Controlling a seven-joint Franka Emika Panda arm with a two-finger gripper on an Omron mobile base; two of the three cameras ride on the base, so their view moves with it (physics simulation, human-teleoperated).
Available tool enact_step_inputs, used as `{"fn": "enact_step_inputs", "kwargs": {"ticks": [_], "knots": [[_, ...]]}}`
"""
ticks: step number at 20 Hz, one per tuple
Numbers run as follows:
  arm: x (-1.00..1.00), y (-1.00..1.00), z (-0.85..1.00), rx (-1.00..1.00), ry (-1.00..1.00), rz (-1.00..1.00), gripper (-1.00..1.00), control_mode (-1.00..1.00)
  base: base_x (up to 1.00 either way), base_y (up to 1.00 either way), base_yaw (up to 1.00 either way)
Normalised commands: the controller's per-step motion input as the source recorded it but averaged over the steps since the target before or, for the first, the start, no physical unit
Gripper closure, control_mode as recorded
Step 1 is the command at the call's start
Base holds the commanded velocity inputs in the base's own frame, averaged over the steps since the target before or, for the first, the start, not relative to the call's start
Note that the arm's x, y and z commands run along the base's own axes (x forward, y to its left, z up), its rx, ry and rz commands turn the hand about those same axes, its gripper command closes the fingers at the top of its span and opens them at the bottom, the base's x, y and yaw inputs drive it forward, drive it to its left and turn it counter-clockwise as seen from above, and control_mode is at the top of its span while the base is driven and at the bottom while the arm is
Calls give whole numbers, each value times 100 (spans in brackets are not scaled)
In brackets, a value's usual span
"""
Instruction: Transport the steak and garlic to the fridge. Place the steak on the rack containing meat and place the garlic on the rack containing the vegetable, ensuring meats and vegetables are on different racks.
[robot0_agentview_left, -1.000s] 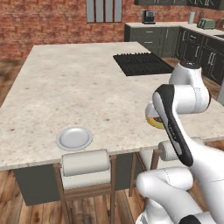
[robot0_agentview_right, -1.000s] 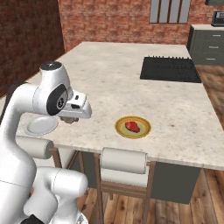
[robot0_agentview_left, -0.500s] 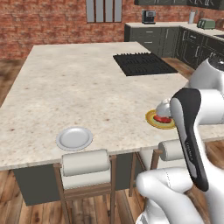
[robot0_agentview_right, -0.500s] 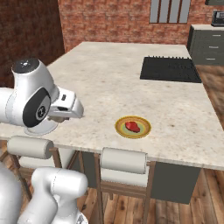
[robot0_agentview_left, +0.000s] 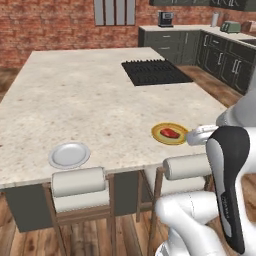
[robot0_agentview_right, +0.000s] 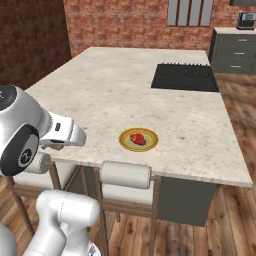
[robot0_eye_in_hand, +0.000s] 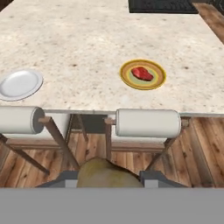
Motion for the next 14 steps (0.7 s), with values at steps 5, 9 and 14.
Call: {"fn": "enact_step_inputs", "kwargs": {"ticks": [5, 9, 14], "knots": [[0, 0, 0, 0, 0, 0, 100, 100, -10, -100, 0], [0, 0, 0, 0, 0, 0, 100, 100, 0, -100, 0], [0, 0, 0, 0, 0, 0, 100, 100, 0, -100, -1]]}}
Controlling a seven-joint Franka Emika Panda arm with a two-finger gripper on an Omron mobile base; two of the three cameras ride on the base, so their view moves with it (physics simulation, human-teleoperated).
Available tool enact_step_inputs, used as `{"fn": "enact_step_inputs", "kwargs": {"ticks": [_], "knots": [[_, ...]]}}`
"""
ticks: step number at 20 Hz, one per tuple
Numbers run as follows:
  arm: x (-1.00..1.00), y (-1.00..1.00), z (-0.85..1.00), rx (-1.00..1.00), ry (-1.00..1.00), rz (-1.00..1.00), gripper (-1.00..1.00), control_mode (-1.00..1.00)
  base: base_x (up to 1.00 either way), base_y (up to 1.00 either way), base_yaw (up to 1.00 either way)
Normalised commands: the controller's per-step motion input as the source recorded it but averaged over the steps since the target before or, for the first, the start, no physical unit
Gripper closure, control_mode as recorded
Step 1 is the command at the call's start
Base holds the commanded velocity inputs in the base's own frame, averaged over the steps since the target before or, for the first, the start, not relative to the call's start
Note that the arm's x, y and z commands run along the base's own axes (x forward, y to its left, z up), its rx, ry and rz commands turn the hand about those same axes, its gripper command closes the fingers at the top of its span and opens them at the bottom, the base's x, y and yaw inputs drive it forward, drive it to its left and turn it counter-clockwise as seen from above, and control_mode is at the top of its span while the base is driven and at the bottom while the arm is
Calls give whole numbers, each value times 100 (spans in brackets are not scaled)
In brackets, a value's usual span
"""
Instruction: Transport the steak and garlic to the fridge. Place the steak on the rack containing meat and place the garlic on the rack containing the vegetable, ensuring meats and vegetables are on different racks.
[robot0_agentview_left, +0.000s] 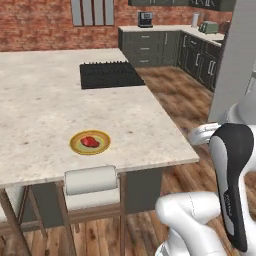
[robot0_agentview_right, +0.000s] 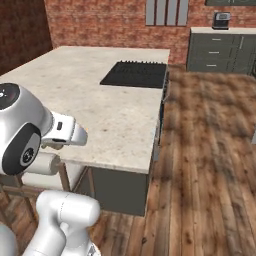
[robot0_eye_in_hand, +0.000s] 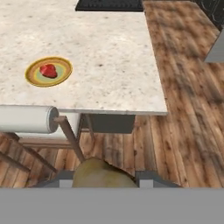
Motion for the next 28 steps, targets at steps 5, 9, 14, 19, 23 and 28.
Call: {"fn": "enact_step_inputs", "kwargs": {"ticks": [5, 9, 14, 19, 23, 28], "knots": [[0, 0, 0, 0, 0, 0, 100, 100, -2, -100, -11], [0, 0, 0, 0, 0, 0, 100, 100, 5, -100, -24], [0, 0, 0, 0, 0, 0, 100, 100, 24, -100, -33], [0, 0, 0, 0, 0, 0, 100, 100, 69, -89, -48], [0, 0, 0, 0, 0, 0, 100, 100, 100, -29, -44], [0, 0, 0, 0, 0, 0, 100, 100, 100, 0, -36]]}}
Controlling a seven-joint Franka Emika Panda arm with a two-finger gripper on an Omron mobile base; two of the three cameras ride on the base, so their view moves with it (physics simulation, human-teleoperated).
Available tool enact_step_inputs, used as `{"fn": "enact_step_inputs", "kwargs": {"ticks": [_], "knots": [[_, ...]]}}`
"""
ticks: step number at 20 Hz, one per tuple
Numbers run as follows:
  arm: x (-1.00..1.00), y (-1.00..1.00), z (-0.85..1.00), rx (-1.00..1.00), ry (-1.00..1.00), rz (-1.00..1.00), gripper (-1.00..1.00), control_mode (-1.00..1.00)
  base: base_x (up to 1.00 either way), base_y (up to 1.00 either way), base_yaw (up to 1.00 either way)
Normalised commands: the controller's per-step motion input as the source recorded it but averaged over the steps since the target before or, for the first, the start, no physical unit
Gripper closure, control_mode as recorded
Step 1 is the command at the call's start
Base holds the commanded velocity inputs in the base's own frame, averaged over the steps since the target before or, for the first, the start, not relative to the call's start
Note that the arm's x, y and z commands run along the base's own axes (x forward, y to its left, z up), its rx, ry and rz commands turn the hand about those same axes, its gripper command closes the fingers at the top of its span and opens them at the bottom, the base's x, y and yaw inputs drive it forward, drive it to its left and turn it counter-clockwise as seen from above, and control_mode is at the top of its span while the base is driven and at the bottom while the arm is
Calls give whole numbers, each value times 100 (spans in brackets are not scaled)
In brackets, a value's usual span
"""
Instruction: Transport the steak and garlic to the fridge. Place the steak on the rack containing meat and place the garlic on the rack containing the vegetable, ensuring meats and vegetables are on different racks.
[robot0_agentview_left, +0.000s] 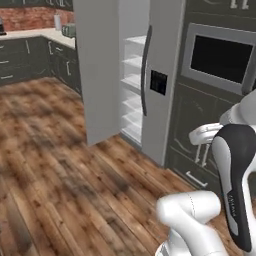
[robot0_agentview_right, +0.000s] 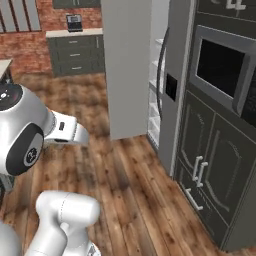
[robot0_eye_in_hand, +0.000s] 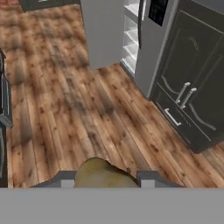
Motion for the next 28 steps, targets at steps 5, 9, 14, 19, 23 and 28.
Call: {"fn": "enact_step_inputs", "kwargs": {"ticks": [5, 9, 14, 19, 23, 28], "knots": [[0, 0, 0, 0, 0, 0, 100, 100, 100, 1, -27], [0, 0, 0, 0, 0, 0, 100, 100, 100, 1, -23], [0, 0, 0, 0, 0, 0, 100, 100, 100, 16, -25], [0, 0, 0, 0, 0, 0, 100, 100, 100, 95, -36], [0, 0, 0, 0, 0, 0, 100, 100, 91, 81, -38], [0, 0, 0, 0, 0, 0, 100, 100, 58, 97, -38]]}}
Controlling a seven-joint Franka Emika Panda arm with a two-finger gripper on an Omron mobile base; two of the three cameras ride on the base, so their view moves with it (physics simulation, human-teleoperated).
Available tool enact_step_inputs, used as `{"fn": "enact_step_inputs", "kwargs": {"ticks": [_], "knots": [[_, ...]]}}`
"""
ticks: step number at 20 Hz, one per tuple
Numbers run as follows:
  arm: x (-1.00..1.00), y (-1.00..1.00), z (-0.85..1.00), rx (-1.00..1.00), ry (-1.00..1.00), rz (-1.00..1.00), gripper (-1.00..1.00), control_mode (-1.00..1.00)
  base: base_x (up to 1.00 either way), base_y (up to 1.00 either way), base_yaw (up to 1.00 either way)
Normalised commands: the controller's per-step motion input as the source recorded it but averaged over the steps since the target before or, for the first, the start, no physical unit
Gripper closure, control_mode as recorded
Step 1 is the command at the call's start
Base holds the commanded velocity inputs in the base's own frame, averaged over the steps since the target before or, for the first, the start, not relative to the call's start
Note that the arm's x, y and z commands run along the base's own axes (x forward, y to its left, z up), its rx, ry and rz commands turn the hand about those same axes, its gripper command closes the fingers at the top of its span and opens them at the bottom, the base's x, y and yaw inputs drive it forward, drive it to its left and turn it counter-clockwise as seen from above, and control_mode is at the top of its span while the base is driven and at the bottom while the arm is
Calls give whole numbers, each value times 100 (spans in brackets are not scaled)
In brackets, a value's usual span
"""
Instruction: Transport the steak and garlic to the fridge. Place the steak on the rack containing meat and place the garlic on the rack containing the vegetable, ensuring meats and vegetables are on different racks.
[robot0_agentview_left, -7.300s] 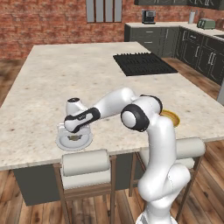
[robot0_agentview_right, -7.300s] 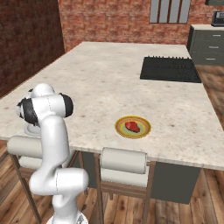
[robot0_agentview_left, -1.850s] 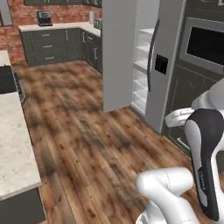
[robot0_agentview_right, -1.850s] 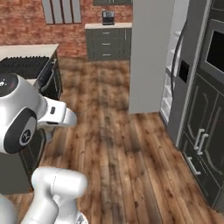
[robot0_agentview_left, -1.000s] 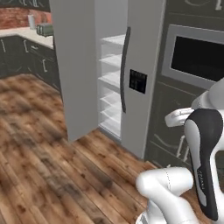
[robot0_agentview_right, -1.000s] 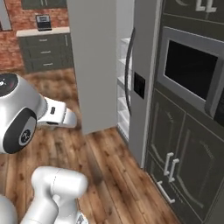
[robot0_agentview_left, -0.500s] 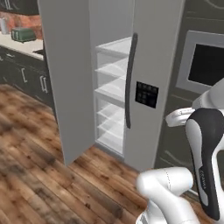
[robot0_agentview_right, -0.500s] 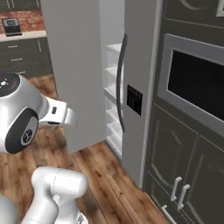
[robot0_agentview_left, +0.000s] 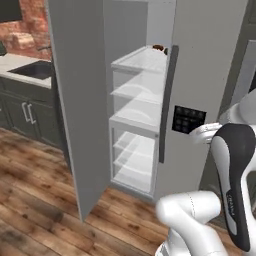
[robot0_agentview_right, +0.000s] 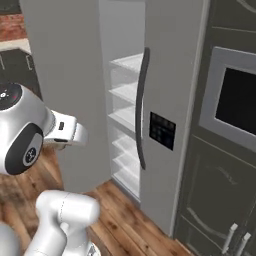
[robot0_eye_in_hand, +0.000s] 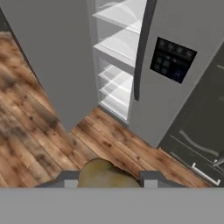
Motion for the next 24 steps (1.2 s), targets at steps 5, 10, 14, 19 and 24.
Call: {"fn": "enact_step_inputs", "kwargs": {"ticks": [5, 10, 14, 19, 24], "knots": [[0, 0, 0, 0, 0, 0, 100, 100, 19, 55, -29], [0, 0, 0, 0, 0, 0, 100, 100, 2, 9, -18], [0, 0, 0, 0, 0, 0, 100, 100, 27, 32, -29], [0, 0, 0, 0, 0, 0, 100, 100, 59, 52, -36], [0, 0, 0, 0, 0, 0, 100, 100, 56, 6, -24]]}}
